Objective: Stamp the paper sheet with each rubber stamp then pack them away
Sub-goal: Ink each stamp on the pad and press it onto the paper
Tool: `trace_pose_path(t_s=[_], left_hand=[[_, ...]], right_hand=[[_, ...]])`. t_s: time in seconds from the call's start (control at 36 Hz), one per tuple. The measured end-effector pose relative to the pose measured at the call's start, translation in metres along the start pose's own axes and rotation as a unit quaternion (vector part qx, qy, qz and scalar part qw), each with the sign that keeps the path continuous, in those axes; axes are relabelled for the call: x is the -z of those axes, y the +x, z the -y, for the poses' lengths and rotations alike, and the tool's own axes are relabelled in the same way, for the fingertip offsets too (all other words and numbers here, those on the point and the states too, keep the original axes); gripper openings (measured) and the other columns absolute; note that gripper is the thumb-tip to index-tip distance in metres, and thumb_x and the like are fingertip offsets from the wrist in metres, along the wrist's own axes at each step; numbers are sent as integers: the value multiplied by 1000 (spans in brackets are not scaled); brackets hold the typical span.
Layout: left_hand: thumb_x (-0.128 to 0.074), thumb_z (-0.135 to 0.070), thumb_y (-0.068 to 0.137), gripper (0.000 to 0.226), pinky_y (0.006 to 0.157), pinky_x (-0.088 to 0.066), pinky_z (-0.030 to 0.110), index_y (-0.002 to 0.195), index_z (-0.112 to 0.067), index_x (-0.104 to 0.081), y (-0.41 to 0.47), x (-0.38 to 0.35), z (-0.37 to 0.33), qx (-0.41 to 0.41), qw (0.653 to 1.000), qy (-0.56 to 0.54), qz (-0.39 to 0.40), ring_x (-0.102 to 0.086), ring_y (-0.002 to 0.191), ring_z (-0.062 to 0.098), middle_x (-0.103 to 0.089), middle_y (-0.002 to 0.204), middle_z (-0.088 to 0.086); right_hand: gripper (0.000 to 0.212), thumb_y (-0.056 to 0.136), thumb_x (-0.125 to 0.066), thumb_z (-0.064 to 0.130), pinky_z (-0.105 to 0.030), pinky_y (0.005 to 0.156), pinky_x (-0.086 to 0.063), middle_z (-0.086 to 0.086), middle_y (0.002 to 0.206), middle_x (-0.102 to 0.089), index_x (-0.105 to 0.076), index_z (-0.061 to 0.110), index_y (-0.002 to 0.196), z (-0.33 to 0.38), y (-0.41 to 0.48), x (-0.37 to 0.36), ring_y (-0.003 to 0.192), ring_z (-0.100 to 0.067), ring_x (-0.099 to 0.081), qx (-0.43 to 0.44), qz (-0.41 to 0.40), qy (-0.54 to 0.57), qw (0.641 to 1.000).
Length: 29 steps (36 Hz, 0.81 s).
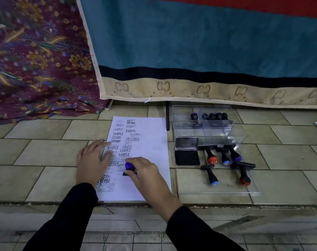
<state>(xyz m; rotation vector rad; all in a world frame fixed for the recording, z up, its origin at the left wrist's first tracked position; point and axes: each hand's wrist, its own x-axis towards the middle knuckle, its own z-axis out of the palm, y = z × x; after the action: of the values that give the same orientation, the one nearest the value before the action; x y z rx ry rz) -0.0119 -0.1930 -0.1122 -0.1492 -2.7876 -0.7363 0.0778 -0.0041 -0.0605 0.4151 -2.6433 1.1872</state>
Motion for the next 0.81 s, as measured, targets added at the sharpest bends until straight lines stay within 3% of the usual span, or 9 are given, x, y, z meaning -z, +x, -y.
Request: trace_pose_path(t_s=[0.25,0.39,0.67,0.81], left_hand=[[-64,-27,91,30,111,-20,40,121,-29,-65,1,-2,1,5,1000,7,-4,-47,128,20,-56,137,-3],[-50,-41,85,39,110,-21,40,119,-29,-65,0,1,-1,3,1000,-1,-4,-48,127,20,-58,135,-4],[-46,-41,85,42,111,-20,39,120,-29,-64,0,-1,-1,8,1000,2,2,-47,128,19,-56,137,-4],[-45,-41,85,44,112,-19,40,123,-28,-64,-1,-1,-2,12,1000,2,8,-45,130,19,-55,139,-3]], right_hand=[[31,92,-58,13,-36,90,-47,-14,115,-62,-57,5,121,7,9,-15,105,-27,-56,19,38,-24,999],[30,92,-57,12,-36,88,-46,-15,112,-62,-58,4,121,8,10,-16,103,-28,-56,22,41,-32,998],[29,93,-55,8,-36,88,-44,-20,109,-63,-59,-2,120,8,2,-18,102,-32,-56,69,50,-68,994],[28,94,-52,10,-34,86,-43,-17,110,-62,-57,2,121,10,15,-16,104,-29,-53,20,53,-47,997]])
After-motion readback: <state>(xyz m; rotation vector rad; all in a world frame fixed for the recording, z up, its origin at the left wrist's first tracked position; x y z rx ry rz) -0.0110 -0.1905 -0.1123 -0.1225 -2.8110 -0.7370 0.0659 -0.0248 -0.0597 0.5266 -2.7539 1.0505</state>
